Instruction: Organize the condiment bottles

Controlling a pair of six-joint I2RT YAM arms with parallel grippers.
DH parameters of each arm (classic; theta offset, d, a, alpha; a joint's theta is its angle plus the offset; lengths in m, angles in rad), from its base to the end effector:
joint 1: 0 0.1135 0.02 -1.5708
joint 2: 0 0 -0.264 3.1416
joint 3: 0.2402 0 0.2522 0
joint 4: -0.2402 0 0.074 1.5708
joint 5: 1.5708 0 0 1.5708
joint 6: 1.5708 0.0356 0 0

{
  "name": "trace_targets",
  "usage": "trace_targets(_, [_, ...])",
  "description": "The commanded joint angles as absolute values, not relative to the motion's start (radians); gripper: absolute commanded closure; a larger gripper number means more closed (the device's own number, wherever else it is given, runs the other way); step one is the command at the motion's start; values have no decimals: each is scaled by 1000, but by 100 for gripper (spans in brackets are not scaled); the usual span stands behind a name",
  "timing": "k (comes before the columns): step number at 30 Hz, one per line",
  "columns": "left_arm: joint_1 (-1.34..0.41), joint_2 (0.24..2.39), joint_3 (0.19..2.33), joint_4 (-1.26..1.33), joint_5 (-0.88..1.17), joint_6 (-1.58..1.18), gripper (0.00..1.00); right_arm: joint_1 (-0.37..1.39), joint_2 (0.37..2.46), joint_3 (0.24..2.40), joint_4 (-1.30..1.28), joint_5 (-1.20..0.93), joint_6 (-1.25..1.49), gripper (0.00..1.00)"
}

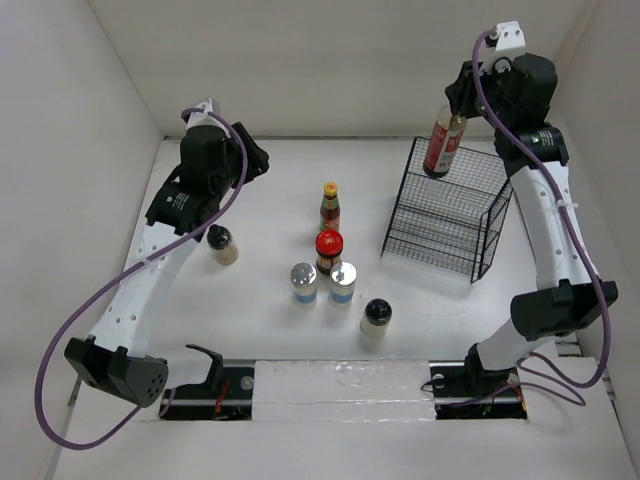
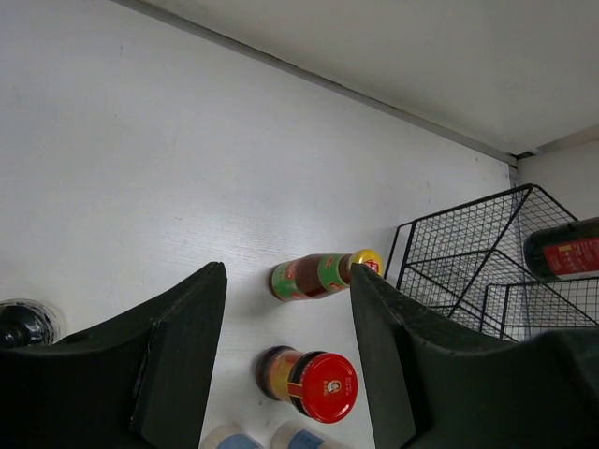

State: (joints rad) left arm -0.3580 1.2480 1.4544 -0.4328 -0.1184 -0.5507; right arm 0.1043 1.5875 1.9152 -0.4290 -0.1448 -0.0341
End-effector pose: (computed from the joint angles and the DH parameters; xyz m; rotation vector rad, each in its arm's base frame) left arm 0.2546 -0.0908 0.4482 -0.2615 1.8099 -0.5407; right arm 0.3433 0.0411 0.5021 -0.2247 1.6588 0.1740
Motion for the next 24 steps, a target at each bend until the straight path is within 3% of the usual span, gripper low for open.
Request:
trace_targets(1, [-357, 1235, 1447, -385, -103, -560, 49, 94, 1562, 1918, -195, -127, -43, 100])
trace_targets(9, [-357, 1255, 1457, -385, -103, -560, 49, 84, 1598, 1894, -146, -127, -52, 100])
trace_targets(24, [-357, 1284, 1448, -376, -83, -560, 51, 112, 1562, 1480, -25, -100, -32, 100])
